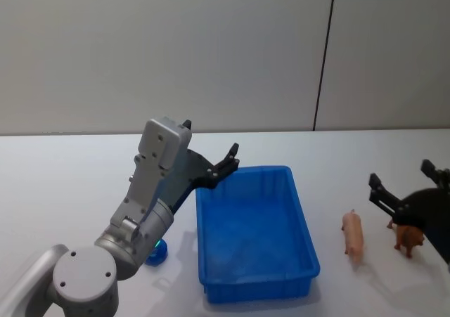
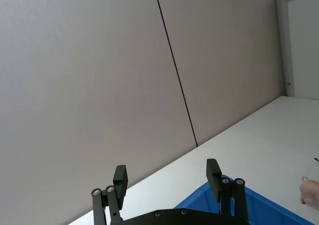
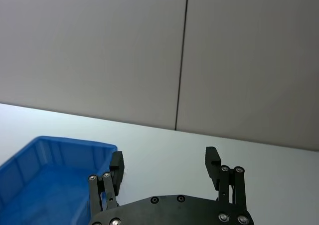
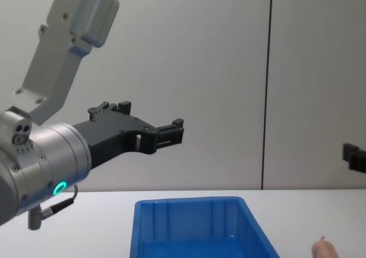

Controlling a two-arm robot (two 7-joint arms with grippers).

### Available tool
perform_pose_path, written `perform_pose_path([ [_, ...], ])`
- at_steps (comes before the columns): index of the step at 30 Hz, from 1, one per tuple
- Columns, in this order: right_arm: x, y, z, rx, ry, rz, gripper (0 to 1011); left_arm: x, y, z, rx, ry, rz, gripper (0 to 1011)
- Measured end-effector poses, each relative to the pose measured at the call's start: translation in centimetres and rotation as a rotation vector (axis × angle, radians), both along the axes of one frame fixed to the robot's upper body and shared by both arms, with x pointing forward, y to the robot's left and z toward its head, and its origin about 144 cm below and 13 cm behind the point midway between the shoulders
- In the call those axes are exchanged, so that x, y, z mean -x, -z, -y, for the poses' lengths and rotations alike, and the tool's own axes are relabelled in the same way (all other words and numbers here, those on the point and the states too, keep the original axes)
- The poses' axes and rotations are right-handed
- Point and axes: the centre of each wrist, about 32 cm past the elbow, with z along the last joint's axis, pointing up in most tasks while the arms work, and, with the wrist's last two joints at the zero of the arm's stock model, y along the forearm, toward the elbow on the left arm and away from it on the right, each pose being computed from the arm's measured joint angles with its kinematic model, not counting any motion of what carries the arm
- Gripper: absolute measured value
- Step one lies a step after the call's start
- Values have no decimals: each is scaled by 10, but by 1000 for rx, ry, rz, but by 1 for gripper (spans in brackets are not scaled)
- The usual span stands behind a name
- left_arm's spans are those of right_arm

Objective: Pick up the two dolls from the table and place them into the box.

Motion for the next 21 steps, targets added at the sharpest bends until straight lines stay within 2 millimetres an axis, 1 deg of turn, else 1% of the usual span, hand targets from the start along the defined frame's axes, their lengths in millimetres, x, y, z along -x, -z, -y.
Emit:
perform_pose_path([
  [9, 8, 3, 6, 41, 77, -82, 1001, 0, 0, 0, 0, 0, 0, 1001],
  [21, 11, 11, 10, 82, 144, -222, 1001, 0, 0, 0, 0, 0, 0, 1001],
])
